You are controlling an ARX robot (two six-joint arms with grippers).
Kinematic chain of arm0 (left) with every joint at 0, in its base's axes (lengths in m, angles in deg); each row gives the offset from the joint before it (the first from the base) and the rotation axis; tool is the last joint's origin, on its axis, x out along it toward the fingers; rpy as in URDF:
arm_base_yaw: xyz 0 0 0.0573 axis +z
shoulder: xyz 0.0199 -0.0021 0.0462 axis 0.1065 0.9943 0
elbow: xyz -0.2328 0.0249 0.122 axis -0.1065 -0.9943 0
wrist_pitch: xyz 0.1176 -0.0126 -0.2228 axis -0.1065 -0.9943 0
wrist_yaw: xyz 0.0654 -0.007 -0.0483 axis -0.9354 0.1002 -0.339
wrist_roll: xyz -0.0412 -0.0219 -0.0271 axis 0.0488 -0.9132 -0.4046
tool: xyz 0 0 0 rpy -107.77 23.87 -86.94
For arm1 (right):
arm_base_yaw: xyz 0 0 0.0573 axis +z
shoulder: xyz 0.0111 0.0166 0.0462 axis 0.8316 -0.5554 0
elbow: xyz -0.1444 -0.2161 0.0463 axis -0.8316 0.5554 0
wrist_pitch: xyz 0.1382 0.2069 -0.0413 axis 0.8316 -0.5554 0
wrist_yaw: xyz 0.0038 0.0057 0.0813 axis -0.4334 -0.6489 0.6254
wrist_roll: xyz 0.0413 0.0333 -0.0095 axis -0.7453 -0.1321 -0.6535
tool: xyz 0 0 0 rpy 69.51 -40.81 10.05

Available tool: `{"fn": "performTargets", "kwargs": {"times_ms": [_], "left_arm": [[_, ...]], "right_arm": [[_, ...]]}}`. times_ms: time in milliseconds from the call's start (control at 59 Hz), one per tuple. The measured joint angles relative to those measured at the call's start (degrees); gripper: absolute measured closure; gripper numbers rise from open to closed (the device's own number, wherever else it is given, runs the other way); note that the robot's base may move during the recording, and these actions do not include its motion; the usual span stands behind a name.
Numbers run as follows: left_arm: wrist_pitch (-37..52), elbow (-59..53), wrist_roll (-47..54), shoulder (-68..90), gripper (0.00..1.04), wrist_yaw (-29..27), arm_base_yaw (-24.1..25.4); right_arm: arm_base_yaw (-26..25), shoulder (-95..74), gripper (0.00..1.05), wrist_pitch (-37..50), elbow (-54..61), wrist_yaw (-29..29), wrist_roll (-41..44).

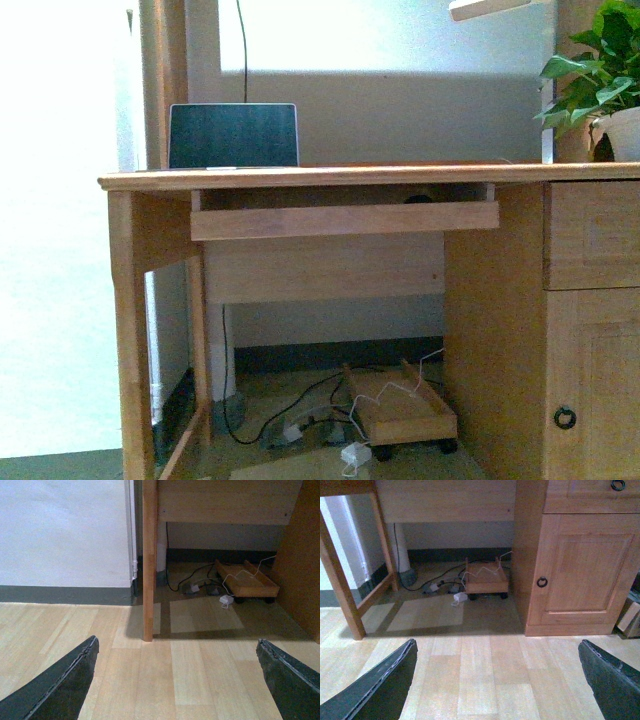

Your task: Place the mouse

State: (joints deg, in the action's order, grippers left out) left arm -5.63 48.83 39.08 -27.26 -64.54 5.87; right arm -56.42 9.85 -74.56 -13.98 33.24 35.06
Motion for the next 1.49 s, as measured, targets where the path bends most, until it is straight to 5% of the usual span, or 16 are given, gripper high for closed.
{"fn": "performTargets", "kwargs": {"times_ms": [1492], "left_arm": [[0.0,0.0,-0.02,0.0,0.08,0.02,0.0]], "right_arm": [[0.0,0.0,0.07,0.0,0.0,0.0,0.0]]}}
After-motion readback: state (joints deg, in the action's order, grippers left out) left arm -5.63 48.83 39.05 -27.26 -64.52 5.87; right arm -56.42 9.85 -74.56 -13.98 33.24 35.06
